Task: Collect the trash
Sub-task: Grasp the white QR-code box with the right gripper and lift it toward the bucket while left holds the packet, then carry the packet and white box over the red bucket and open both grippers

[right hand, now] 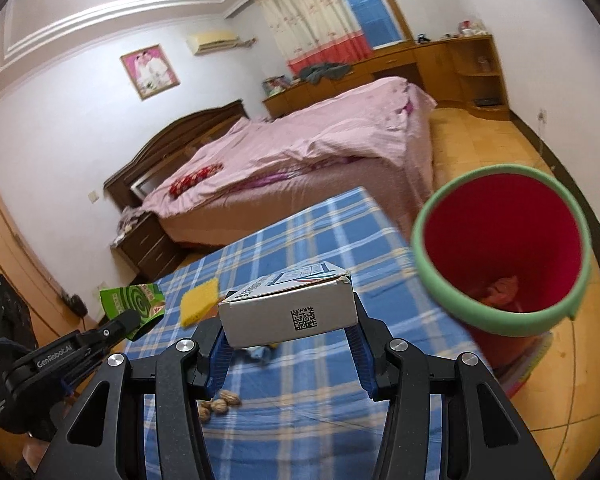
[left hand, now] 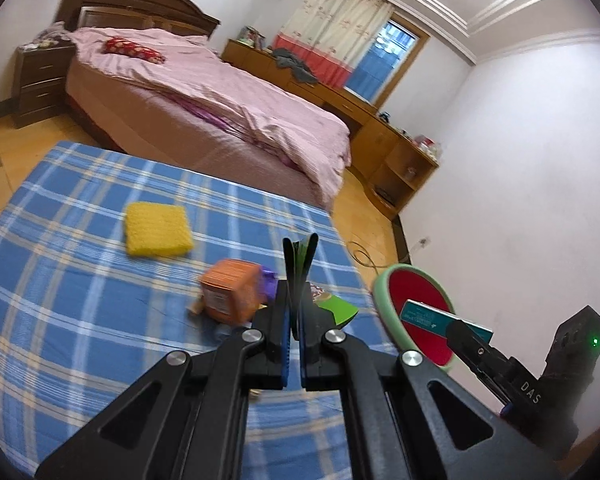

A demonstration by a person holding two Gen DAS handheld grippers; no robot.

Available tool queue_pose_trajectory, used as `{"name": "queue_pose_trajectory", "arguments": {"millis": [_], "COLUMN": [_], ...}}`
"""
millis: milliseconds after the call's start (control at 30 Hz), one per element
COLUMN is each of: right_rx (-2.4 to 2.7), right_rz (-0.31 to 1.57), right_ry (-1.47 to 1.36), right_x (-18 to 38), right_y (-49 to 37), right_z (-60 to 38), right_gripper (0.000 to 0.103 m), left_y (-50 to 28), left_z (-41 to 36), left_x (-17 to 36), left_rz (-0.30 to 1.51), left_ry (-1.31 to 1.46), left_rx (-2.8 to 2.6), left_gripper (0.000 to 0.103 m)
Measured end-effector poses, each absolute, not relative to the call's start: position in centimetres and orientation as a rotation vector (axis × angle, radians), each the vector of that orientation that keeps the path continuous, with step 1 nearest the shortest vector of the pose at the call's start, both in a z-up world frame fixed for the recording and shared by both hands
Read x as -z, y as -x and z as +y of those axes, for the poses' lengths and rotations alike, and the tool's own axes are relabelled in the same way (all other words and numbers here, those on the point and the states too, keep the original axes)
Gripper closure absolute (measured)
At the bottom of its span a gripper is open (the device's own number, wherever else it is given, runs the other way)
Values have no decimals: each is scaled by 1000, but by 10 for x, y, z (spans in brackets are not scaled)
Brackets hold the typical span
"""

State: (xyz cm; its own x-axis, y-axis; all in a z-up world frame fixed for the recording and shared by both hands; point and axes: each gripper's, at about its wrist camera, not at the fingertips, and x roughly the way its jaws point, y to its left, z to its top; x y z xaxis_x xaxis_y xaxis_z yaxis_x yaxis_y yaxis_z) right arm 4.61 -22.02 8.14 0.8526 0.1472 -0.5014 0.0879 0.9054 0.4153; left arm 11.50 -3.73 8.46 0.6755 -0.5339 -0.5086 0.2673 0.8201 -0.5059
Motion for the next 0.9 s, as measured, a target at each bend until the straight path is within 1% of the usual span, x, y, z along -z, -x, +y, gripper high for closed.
{"name": "queue_pose_trajectory", "arguments": {"millis": [267,600,900], "right_rx": [5,119,185], "right_rz": [512,473,479], "right_ry": [-498,-534,-576], "right_x": [-82,-81,-65], "right_y": [-26,-4,5], "right_z": [-265,-318,-354], "right_gripper": [51,51,51], "left_y": [-110,-119,-123], "left_z": [-93,-170,-229], "left_x": [-95,-91,-82], "left_rz": [717,778,812], "left_ry": [328,239,168], "left_rx": [531,660,719], "left_gripper": [102,102,102]}}
